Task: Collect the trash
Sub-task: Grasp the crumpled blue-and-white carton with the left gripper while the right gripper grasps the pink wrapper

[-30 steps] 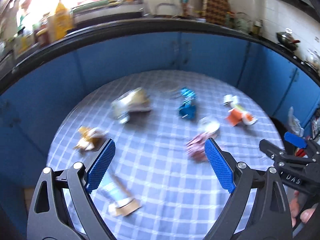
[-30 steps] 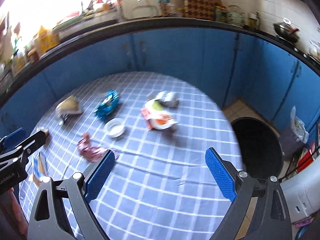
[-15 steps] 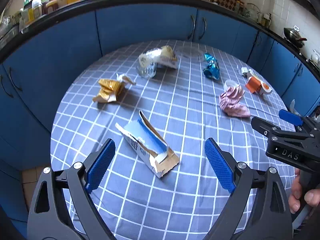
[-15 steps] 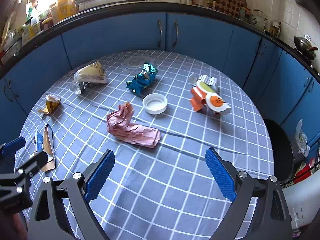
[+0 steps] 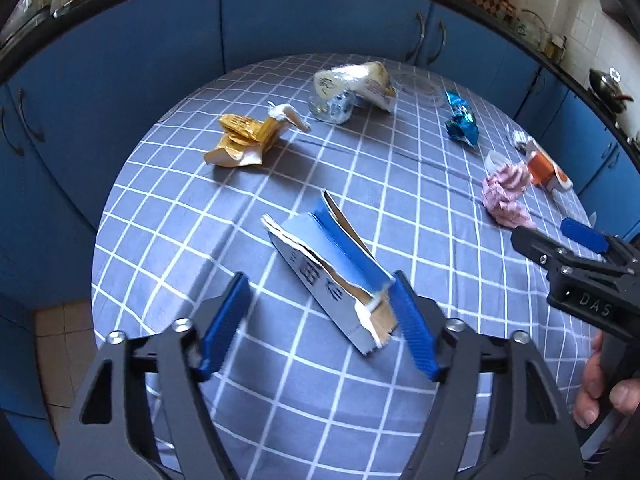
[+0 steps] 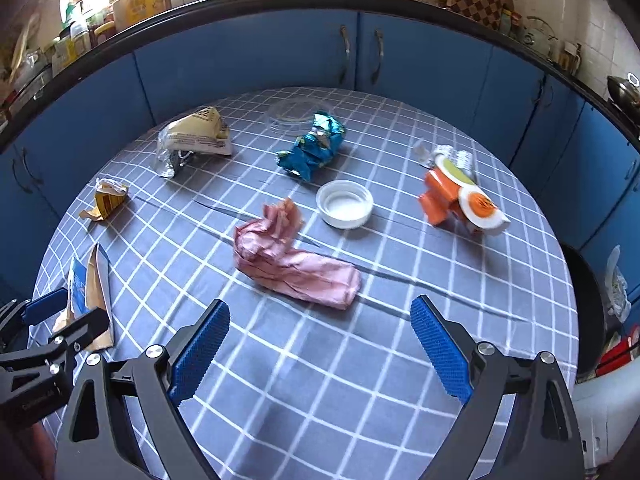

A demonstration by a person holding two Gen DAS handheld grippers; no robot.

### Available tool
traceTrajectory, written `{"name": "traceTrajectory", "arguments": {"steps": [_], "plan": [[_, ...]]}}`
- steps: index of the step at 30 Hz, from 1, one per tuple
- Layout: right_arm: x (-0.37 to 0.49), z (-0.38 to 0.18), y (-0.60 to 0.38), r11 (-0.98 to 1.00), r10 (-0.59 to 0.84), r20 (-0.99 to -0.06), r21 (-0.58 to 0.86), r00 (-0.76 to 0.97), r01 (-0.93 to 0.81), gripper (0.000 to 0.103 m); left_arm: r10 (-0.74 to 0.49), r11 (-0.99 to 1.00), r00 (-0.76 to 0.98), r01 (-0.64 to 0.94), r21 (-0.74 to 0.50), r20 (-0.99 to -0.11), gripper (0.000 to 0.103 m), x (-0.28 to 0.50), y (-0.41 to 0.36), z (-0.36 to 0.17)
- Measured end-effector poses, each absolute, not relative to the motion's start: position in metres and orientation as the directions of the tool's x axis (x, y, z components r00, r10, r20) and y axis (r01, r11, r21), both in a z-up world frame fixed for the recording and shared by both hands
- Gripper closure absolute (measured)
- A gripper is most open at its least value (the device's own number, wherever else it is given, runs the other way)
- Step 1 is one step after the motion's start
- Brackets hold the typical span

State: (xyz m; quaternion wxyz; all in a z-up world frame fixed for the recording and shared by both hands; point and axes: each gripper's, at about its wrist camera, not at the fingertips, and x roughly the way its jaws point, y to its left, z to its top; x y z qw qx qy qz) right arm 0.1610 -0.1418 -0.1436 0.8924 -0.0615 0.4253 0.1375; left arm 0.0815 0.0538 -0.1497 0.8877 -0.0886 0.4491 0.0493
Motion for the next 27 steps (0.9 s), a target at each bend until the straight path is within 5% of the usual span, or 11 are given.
{"name": "traceTrajectory", "arguments": {"steps": [1,4,17,21,23,27], "plan": [[0.162,-0.143,-0.139,0.953,0.198,-0.774,0.008,0.601,-0.304,0.014,0.005,0.977,0.594,-0.173,-0.122,-0.805,0.056,0.083,0.057,-0.149],[0.168,-0.143,-0.13,0.947,0.213,-0.771,0.01,0.601,-0.322,0.014,-0.041,0.965,0.593,-0.185,-0.186,-0.804,0.065,0.09,0.069,-0.147],[0.185,-0.151,-0.111,0.934,0.216,-0.768,-0.017,0.603,-0.357,0.015,-0.028,0.964,0.644,-0.185,-0.191,-0.764,0.068,0.111,0.073,-0.133],[0.184,-0.155,-0.105,0.919,0.225,-0.779,-0.03,0.585,-0.394,0.07,-0.03,0.964,0.641,-0.184,-0.191,-0.767,0.069,0.113,0.073,-0.134],[0.18,-0.154,-0.103,0.912,0.226,-0.771,-0.048,0.595,-0.408,0.08,-0.028,0.964,0.644,-0.185,-0.191,-0.765,0.07,0.112,0.073,-0.134],[0.171,-0.146,-0.105,0.908,0.25,-0.755,-0.034,0.606,-0.417,0.081,-0.025,0.964,0.659,-0.183,-0.192,-0.752,0.072,0.107,0.074,-0.127]]}}
